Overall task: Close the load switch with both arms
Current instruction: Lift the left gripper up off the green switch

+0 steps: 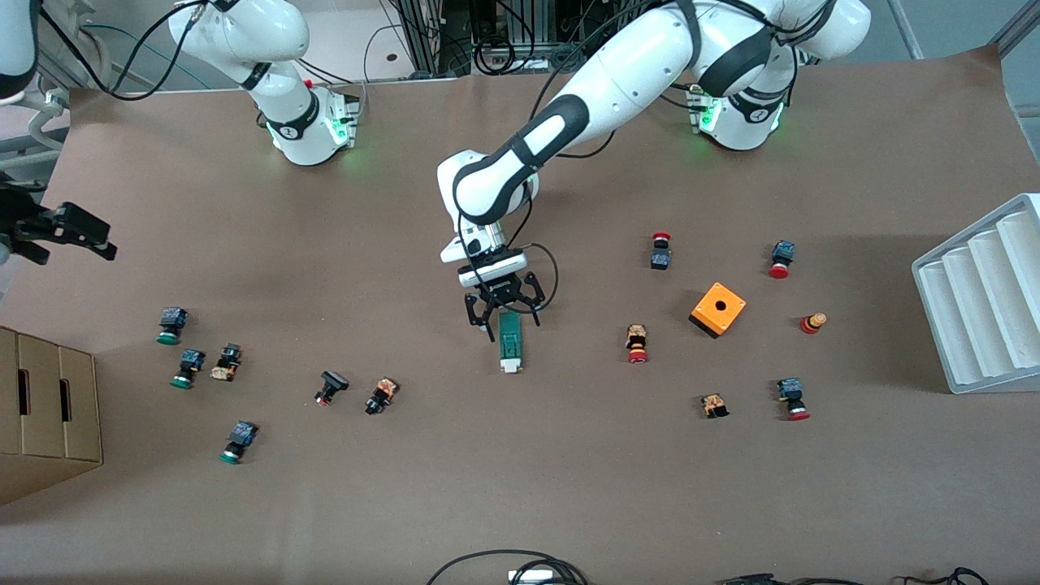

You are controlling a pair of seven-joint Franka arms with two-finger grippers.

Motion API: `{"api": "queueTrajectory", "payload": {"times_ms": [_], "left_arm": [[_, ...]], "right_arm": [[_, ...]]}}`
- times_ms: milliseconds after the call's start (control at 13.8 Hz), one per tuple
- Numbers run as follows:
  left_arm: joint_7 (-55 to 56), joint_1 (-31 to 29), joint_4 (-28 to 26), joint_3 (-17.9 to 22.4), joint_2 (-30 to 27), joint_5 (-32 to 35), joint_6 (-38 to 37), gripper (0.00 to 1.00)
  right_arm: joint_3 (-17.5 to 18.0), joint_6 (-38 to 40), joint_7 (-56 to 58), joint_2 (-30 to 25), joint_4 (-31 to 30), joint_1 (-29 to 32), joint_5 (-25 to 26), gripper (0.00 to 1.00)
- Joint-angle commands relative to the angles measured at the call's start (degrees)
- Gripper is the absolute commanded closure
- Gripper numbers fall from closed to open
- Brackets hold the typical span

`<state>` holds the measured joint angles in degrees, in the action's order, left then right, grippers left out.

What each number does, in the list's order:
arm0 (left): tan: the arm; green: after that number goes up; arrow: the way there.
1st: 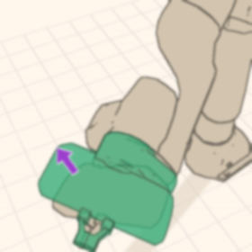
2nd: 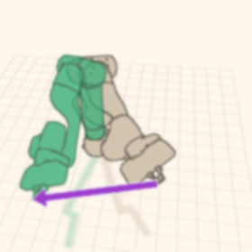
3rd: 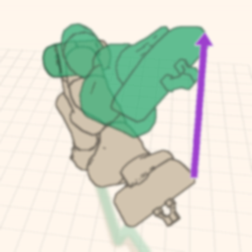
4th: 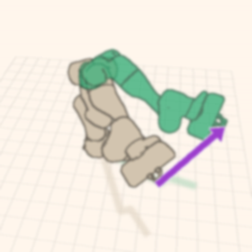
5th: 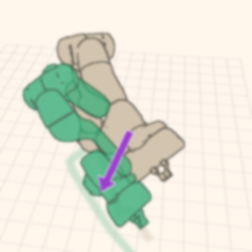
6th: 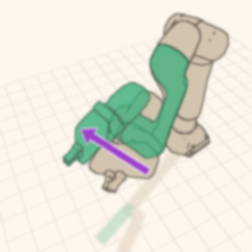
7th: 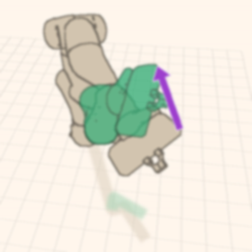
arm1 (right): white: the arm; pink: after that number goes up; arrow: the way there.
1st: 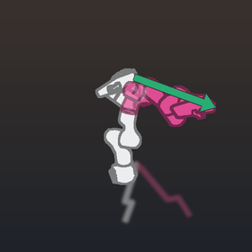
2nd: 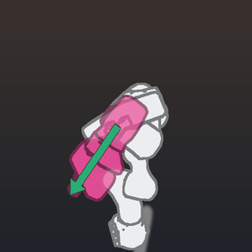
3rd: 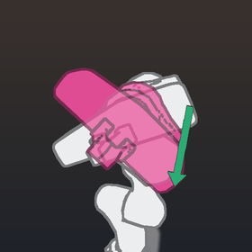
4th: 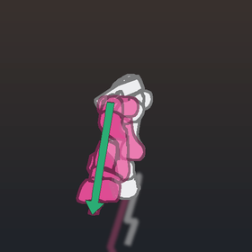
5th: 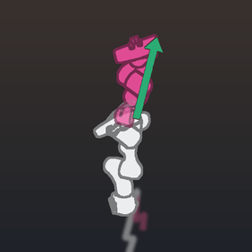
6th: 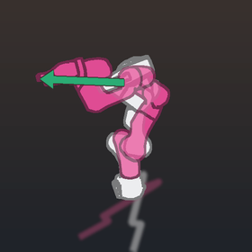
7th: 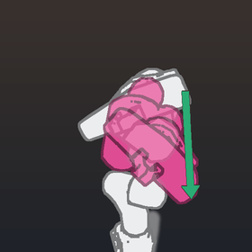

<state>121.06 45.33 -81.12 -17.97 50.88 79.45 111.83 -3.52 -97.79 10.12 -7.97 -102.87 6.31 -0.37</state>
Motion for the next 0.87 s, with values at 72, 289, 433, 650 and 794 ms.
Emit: {"api": "queueTrajectory", "payload": {"times_ms": [72,289,433,650,794], "left_arm": [[-8.8,-3.84,1.21,-0.75,-5.0,-8.85,2.52,0.0],[-20.47,-5.86,4.29,-0.75,-6.93,-17.54,3.14,0.0],[-31.97,-8.49,4.65,-0.75,-10.17,-25.45,3.14,0.0],[-44.13,-10.17,5.17,-0.49,-12.99,-33.02,3.05,0.0],[-49.57,-13.32,5.18,-0.75,-15.01,-36.72,3.05,0.0]], "right_arm": [[-0.6,-0.12,0.69,0.85,1.7,0.2,0.46,0.0],[-0.61,-0.12,0.69,0.93,1.88,-0.07,0.46,0.0],[-0.52,-0.12,0.51,1.11,1.88,-0.33,0.46,0.0],[-0.34,-0.3,0.51,1.11,1.97,-0.42,-0.15,0.0],[-0.43,0.14,0.86,1.02,1.88,-0.33,-0.16,0.0]]}}
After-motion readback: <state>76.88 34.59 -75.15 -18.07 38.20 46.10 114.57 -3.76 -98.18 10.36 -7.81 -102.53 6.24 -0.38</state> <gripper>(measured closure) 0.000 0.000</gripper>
